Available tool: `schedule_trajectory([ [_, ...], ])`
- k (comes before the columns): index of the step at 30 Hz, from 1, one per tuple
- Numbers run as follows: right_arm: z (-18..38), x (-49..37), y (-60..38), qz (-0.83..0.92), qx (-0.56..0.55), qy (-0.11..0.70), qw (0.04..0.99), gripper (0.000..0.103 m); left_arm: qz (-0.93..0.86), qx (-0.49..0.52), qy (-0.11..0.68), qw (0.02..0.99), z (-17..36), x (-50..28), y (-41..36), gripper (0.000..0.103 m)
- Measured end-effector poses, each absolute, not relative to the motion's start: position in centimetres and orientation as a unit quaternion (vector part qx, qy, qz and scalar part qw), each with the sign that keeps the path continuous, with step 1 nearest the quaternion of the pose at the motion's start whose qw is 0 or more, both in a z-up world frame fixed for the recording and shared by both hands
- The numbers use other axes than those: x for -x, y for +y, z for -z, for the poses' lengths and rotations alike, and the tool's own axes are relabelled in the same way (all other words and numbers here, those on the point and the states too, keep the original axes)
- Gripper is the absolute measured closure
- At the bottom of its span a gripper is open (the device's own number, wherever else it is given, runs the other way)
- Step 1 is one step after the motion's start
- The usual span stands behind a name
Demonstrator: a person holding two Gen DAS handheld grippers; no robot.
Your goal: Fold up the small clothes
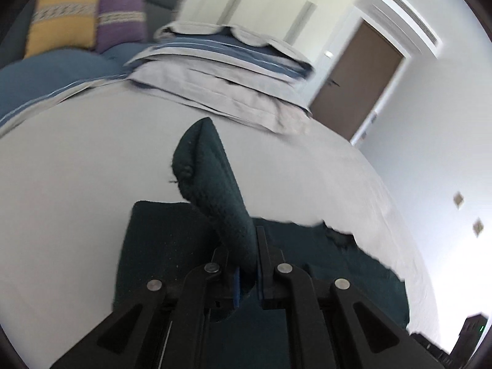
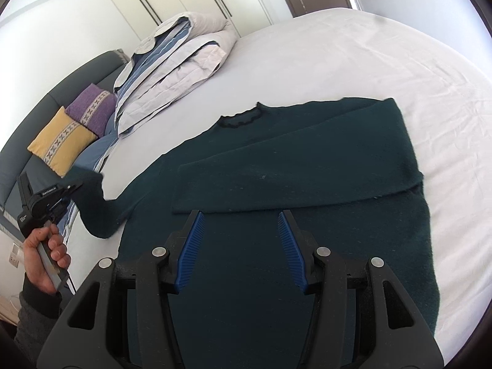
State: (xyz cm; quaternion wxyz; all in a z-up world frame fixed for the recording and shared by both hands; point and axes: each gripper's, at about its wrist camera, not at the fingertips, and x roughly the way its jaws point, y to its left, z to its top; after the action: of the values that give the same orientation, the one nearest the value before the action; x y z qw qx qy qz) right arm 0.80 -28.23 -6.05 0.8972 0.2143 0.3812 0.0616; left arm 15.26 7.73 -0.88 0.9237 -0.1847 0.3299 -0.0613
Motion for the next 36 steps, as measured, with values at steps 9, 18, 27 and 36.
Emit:
schedule_trajectory([
  [9,8.3,-0.8,-31.8,-0.037,-0.252,0.394,0.883,0.054,0.142,0.015,0.418,0.897,7.8,-15.0,-8.9,0.054],
  [18,10.3,-7.3,-28.7,-0.097,-0.309,0.427,0.844,0.05,0.143,0.048,0.409,0.9,8.5,-11.6,-4.2,0.028],
  [27,12.7,-16.6,-21.2,-0.12,-0.279,0.499,0.812,0.047,0.128,0.135,0.398,0.898,7.6,-9.7,2.7,0.028],
  [36,12.2,-19.3,-17.1,-0.109,-0.177,0.513,0.833,0.097,0.084,0.195,0.381,0.9,6.5,-10.3,9.6,0.028],
])
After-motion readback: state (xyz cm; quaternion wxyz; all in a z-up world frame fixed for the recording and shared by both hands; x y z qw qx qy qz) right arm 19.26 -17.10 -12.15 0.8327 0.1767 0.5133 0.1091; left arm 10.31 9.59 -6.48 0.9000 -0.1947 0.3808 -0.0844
